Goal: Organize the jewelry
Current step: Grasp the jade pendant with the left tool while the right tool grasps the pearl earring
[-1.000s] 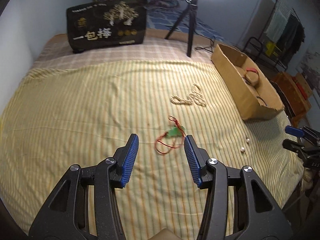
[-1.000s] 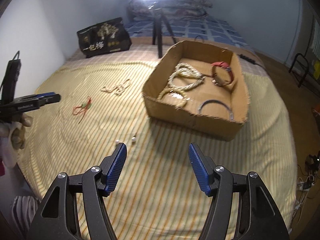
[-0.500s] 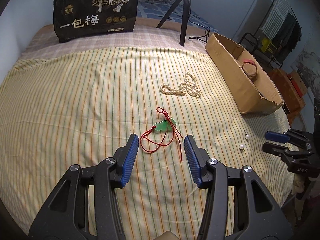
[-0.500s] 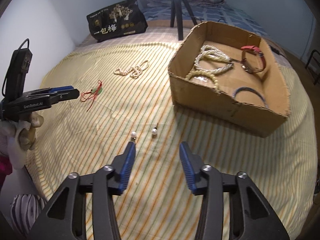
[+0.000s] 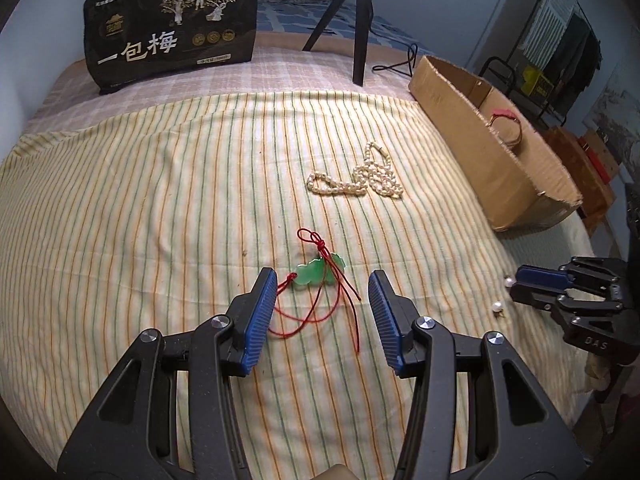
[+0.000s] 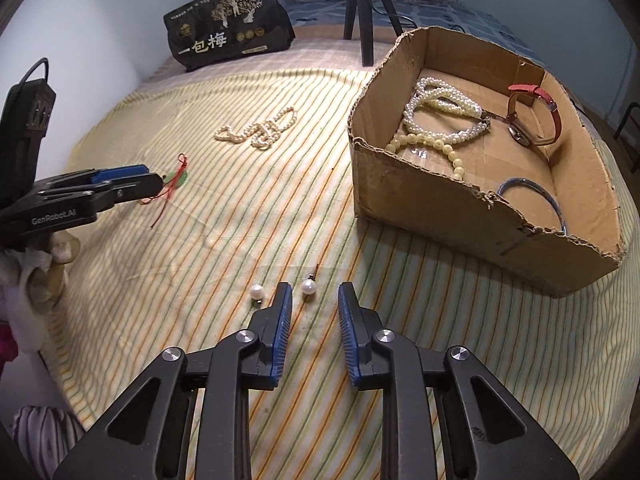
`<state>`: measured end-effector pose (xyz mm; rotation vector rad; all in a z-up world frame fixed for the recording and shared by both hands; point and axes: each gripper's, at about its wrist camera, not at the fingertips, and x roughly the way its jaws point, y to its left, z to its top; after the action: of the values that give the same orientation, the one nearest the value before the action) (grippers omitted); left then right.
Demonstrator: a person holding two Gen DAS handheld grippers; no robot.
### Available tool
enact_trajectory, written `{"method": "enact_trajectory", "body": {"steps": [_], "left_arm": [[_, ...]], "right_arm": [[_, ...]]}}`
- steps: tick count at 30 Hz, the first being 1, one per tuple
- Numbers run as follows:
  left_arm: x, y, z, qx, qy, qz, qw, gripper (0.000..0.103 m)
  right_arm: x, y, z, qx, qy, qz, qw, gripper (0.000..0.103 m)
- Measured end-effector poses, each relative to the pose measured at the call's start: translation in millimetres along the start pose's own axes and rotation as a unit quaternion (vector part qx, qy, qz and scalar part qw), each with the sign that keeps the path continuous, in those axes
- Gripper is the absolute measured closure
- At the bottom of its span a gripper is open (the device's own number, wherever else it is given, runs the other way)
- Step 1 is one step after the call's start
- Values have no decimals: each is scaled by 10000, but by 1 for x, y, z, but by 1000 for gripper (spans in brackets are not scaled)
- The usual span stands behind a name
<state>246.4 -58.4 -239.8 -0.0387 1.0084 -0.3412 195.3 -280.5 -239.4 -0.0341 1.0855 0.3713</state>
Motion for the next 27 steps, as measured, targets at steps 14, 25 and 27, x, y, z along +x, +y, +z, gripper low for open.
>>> {"method": "enact_trajectory", "body": {"steps": [14, 25, 27], "left_arm": [[21, -4, -2, 204, -74, 425, 9989, 70], [16, -7, -5, 237, -158, 469, 9985, 72], [14, -7, -5, 238, -158, 465, 9985, 72]], "right_arm": [[10, 3, 1, -101, 19, -111, 9999, 92], [7, 4, 0, -120, -30, -125, 9998, 96], [5, 3, -1, -94, -60, -132, 9999, 96]]}}
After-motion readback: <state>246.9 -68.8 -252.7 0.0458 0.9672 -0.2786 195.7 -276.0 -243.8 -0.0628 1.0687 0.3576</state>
